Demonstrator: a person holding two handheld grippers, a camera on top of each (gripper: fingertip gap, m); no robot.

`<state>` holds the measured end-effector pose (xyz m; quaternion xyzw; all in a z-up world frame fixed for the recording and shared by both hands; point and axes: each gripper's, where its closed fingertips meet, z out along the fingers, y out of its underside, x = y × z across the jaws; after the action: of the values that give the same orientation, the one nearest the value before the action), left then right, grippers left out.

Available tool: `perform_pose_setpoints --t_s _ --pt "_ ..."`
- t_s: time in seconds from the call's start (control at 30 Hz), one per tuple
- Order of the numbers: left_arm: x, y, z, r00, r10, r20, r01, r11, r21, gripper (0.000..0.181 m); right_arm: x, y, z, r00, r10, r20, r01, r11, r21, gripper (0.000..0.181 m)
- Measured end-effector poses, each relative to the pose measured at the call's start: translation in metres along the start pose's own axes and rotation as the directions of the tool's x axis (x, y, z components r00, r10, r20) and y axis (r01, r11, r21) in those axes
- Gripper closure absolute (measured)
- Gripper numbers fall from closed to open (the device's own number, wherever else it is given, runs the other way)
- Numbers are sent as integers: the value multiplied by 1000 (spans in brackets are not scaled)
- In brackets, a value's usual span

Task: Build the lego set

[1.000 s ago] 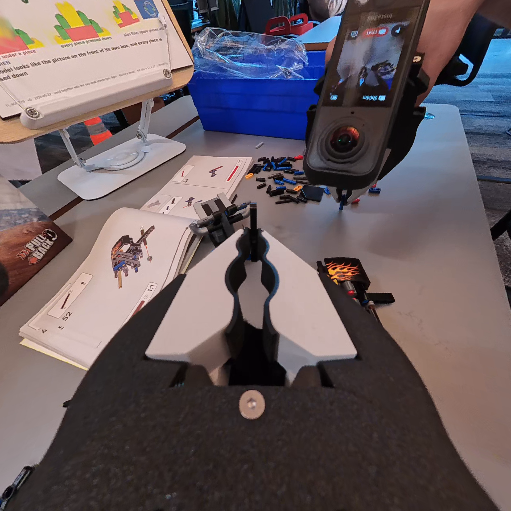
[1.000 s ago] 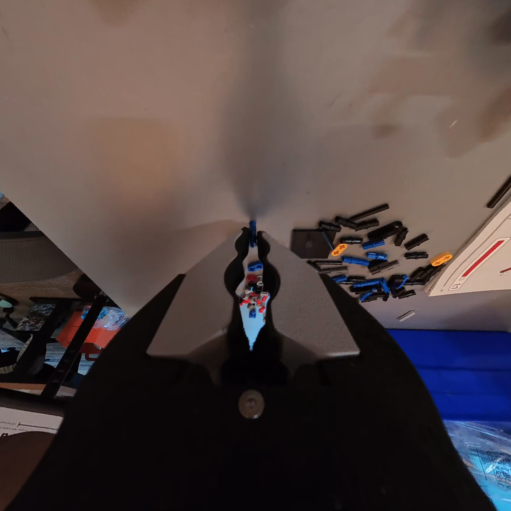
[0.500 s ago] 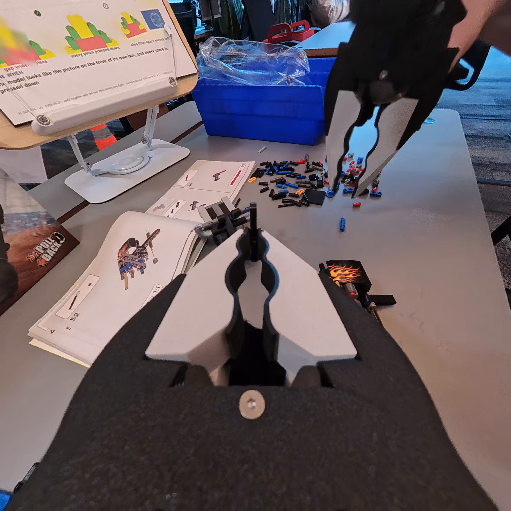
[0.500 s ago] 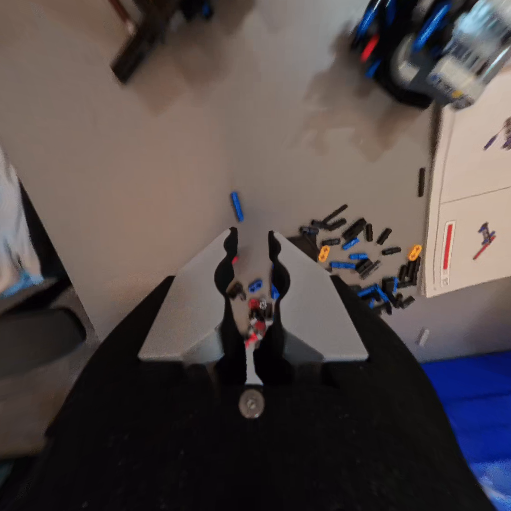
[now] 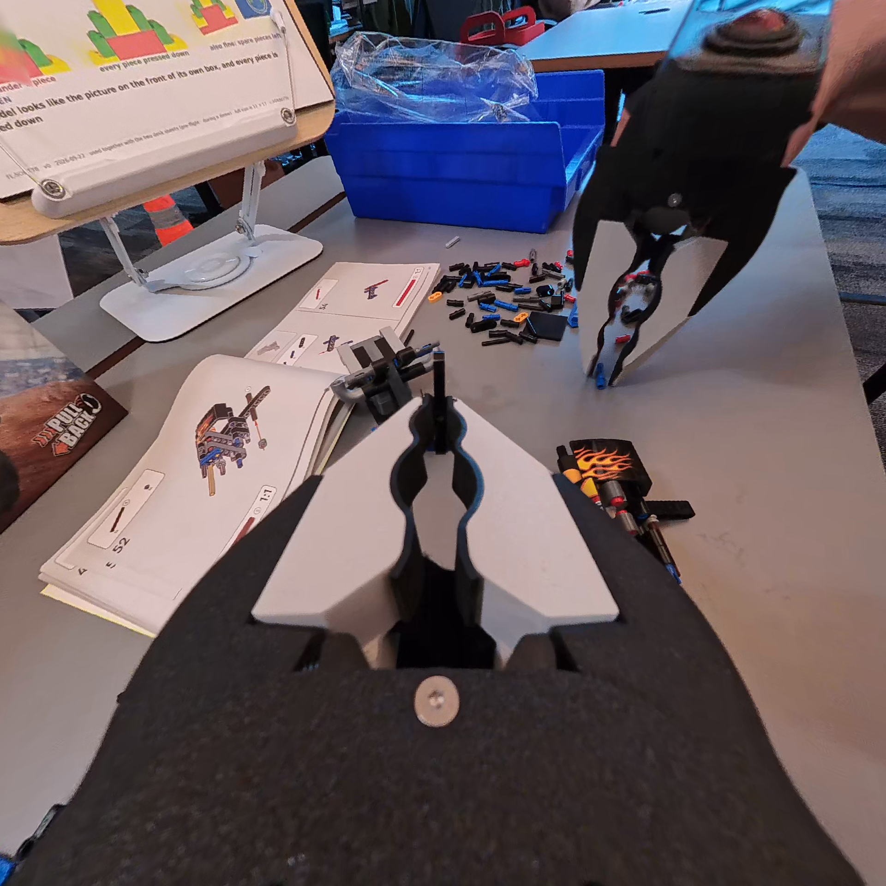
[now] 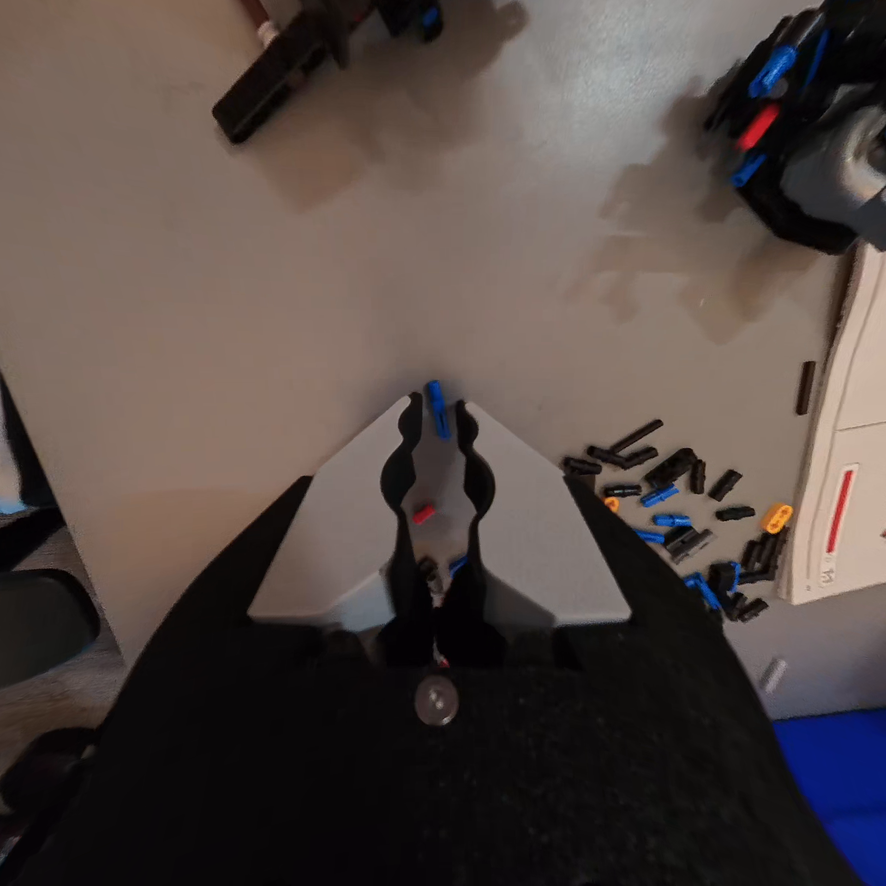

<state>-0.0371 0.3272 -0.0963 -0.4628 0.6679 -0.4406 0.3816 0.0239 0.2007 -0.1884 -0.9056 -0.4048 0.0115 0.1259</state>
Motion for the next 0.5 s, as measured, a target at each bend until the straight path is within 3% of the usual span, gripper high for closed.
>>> perform_pose_setpoints --t_s 0.03,0.2,0.23,0.3,0.33,0.4,0.5 --pt "1 0 0 1000 -1 -5 1 1000 0 180 -1 -2 1 1000 12 16 -12 1000 13 170" --pt "8 -2 0 998 -27 -49 27 1000 6 180 -3 -5 1 999 15 32 -16 1000 9 178" --pt "10 -4 -1 997 -45 -66 46 999 15 180 1 -14 -2 1000 5 -1 -5 998 56 178" --pt "14 -9 -3 986 -108 -126 113 993 40 180 1 -55 -24 999 41 -3 -39 958 284 178" --pt "16 -12 -5 976 -145 -162 156 986 52 180 3 -83 -43 998 58 -24 -42 901 432 178" --pt "21 -18 -8 940 -231 -251 256 964 71 180 6 -136 -90 993 103 -62 -27 692 721 178" --pt "30 -26 -13 845 -358 -397 414 908 63 180 13 -179 -131 981 193 -7 -72 398 915 178"
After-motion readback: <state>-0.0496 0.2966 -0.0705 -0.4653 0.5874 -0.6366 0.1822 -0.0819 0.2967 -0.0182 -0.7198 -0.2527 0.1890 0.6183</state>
